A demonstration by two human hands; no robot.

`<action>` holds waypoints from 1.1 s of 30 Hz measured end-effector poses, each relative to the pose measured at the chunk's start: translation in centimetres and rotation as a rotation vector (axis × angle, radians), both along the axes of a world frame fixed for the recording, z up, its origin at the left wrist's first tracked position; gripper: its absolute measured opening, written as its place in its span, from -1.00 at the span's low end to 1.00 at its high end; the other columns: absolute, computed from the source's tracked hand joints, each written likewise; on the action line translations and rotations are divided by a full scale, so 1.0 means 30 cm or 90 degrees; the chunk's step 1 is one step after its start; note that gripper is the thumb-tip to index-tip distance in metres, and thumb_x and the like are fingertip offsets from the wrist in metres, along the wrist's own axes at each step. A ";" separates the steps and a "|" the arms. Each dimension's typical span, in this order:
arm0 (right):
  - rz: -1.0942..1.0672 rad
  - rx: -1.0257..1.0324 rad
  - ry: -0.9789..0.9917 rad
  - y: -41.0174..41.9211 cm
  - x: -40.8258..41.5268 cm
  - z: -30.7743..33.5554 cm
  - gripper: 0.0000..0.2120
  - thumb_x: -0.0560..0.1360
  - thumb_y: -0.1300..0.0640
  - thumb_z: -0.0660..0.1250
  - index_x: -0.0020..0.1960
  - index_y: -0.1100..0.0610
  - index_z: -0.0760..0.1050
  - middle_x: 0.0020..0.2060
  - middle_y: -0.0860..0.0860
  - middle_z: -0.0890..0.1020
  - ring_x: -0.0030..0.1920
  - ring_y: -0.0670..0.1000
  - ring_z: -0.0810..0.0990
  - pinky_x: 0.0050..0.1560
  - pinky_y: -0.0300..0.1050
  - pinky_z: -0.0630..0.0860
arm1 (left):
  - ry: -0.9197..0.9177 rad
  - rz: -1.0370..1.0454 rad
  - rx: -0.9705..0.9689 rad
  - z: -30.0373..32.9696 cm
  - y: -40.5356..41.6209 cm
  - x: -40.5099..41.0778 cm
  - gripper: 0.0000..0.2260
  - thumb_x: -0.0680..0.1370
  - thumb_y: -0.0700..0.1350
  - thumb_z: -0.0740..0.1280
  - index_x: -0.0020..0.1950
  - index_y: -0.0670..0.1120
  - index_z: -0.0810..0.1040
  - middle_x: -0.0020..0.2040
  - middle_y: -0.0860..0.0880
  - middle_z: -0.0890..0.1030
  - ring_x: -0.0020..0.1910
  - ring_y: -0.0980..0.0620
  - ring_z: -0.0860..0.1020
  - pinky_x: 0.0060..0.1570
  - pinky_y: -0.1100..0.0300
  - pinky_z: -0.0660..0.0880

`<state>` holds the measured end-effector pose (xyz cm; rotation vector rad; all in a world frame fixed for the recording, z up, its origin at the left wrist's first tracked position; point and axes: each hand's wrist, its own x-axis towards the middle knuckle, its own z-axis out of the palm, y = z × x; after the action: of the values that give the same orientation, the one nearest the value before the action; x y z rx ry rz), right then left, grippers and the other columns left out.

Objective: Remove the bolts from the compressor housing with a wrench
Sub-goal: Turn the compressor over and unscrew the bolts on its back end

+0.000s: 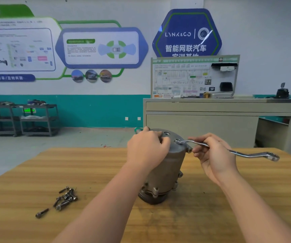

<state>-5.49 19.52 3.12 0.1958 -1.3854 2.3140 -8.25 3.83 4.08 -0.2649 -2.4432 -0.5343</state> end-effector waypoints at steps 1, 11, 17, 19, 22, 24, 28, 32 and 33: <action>0.009 -0.018 -0.012 0.005 -0.003 0.002 -0.70 0.48 0.47 0.03 -0.31 0.31 0.45 -0.36 0.17 0.67 -0.58 -0.07 0.50 -0.58 -0.32 0.42 | 0.003 -0.012 0.003 0.002 -0.005 -0.004 -0.65 0.52 0.10 0.13 0.17 0.13 0.62 0.18 -0.06 0.56 0.09 -0.14 0.51 -0.19 0.17 0.29; 0.196 0.071 -0.326 -0.017 -0.149 0.172 -0.82 0.53 0.34 0.19 -0.24 0.24 0.39 -0.50 0.12 0.56 -0.65 -0.12 0.49 -0.68 -0.36 0.39 | -0.075 -0.174 0.205 -0.031 -0.145 -0.022 -0.55 0.39 0.12 0.08 0.19 0.24 0.59 0.43 0.12 0.41 0.36 0.07 0.39 0.30 0.18 0.32; -0.080 0.626 -0.325 -0.181 -0.228 0.286 -0.78 0.49 0.18 0.41 -0.28 0.21 0.45 -0.45 0.04 0.52 -0.57 -0.10 0.41 -0.53 -0.32 0.37 | -0.067 -0.200 0.160 -0.039 -0.127 -0.046 -0.63 0.65 -0.01 0.08 0.45 0.26 0.31 0.47 0.09 0.36 0.38 0.10 0.34 0.22 0.24 0.25; -0.229 0.893 -0.260 -0.245 -0.226 0.304 -0.77 0.51 0.13 0.38 -0.26 0.18 0.42 -0.22 0.07 0.62 -0.30 0.02 0.55 -0.31 -0.20 0.46 | -0.090 -0.223 0.190 -0.040 -0.119 -0.051 -0.50 0.65 -0.02 0.08 0.53 0.29 -0.01 0.48 0.04 0.34 0.28 0.07 0.42 0.11 0.23 0.25; -0.400 1.020 -0.110 -0.323 -0.174 0.258 -0.91 0.52 0.13 0.32 -0.12 0.08 0.43 -0.13 0.05 0.55 -0.10 0.10 0.52 -0.26 -0.15 0.37 | -0.113 -0.205 0.203 -0.030 -0.105 -0.057 -0.43 0.65 -0.02 0.07 0.57 0.09 -0.16 0.57 -0.06 0.14 0.42 -0.06 0.32 0.28 0.08 0.30; -0.432 1.023 -0.014 -0.337 -0.138 0.203 -0.92 0.55 0.05 0.27 -0.05 0.05 0.43 -0.19 0.01 0.41 -0.15 0.08 0.43 -0.39 -0.20 0.22 | -0.116 -0.221 0.207 -0.017 -0.095 -0.055 -0.48 0.65 -0.04 0.08 0.58 -0.03 -0.01 0.58 -0.04 0.08 0.51 -0.06 0.18 0.44 0.02 0.20; -0.478 0.928 0.151 -0.282 -0.089 0.134 -0.80 0.51 -0.07 0.28 -0.16 0.01 0.33 -0.25 -0.09 0.30 -0.26 -0.03 0.33 -0.43 -0.26 0.08 | -0.125 -0.323 0.313 -0.016 -0.094 -0.030 -0.65 0.67 -0.17 0.05 0.46 -0.04 0.32 0.46 0.04 0.30 0.47 0.08 0.21 0.45 0.17 0.19; -0.510 0.883 0.399 -0.224 -0.023 0.049 -0.80 0.42 0.08 0.33 -0.31 0.08 0.36 -0.34 -0.03 0.38 -0.42 -0.06 0.30 -0.46 -0.33 0.18 | -0.154 -0.306 0.284 -0.035 -0.092 -0.056 -0.66 0.69 -0.15 0.02 0.46 -0.12 0.31 0.55 0.00 0.14 0.55 0.07 -0.03 0.36 0.43 -0.05; -0.531 0.847 0.443 -0.203 -0.014 0.023 -0.80 0.43 0.09 0.29 -0.34 0.11 0.38 -0.36 -0.01 0.39 -0.45 -0.05 0.32 -0.48 -0.29 0.23 | -0.145 -0.284 0.292 -0.036 -0.090 -0.065 -0.64 0.69 -0.13 0.03 0.48 -0.12 0.29 0.58 -0.01 0.09 0.56 0.05 -0.02 0.39 0.36 -0.02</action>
<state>-5.92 13.42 3.82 0.5785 -1.8286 0.3557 -10.21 1.14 2.99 -0.5835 -2.3880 -1.3579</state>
